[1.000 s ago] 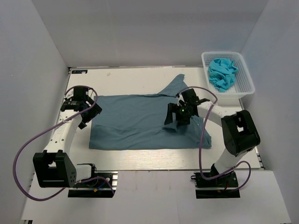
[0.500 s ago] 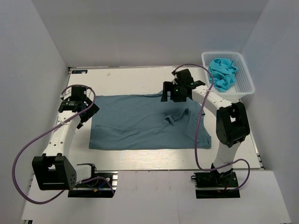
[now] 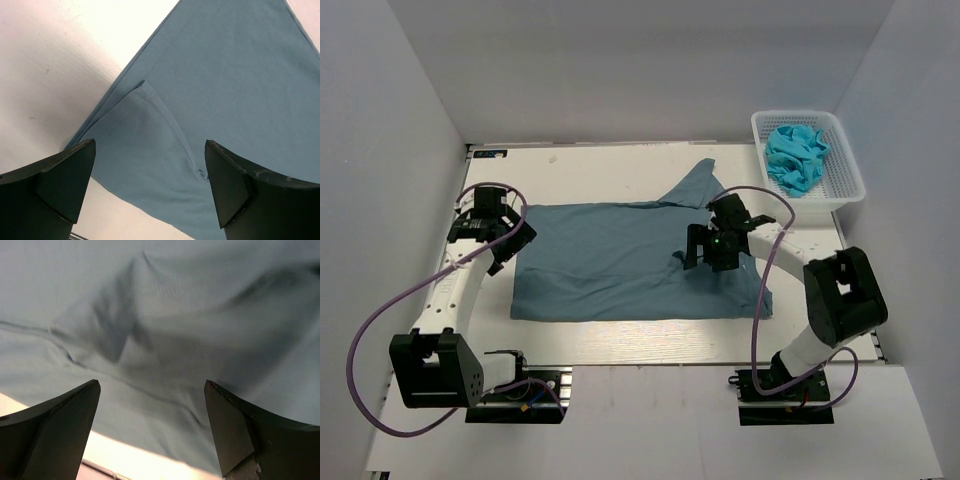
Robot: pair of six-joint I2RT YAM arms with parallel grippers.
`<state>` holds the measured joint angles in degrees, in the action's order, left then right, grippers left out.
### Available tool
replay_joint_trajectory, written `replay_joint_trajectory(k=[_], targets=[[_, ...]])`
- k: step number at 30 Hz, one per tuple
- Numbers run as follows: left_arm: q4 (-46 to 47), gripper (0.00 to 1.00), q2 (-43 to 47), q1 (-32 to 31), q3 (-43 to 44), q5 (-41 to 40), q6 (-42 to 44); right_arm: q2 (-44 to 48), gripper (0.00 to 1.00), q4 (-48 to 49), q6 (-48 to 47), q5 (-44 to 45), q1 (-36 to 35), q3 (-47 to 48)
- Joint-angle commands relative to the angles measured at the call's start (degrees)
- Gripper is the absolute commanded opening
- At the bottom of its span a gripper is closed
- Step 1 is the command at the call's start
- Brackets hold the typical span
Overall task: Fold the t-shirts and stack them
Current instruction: Fold the flattened tshirt in 1/3 of the way
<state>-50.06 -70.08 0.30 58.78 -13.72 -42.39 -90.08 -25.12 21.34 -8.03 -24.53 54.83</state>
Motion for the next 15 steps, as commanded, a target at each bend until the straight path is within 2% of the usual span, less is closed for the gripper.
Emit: replay_joint_trajectory(k=[1,7,15], targets=[[1.3,1.0,-0.1,0.3,-0.9,1.3,0.8,-2.3,0.9,10.2,1.0,-2.3,-0.1,0.8],[1.3,1.0,-0.1,0.3,-1.5,1.3,0.8,-6.5,0.9,18.2,1.4,-1.8,0.1,1.6],[0.8,1.0,-1.3,0.3,-0.3,0.3,1.9,-12.2,0.9,21.0,1.5,-1.2,0.4,5.8]])
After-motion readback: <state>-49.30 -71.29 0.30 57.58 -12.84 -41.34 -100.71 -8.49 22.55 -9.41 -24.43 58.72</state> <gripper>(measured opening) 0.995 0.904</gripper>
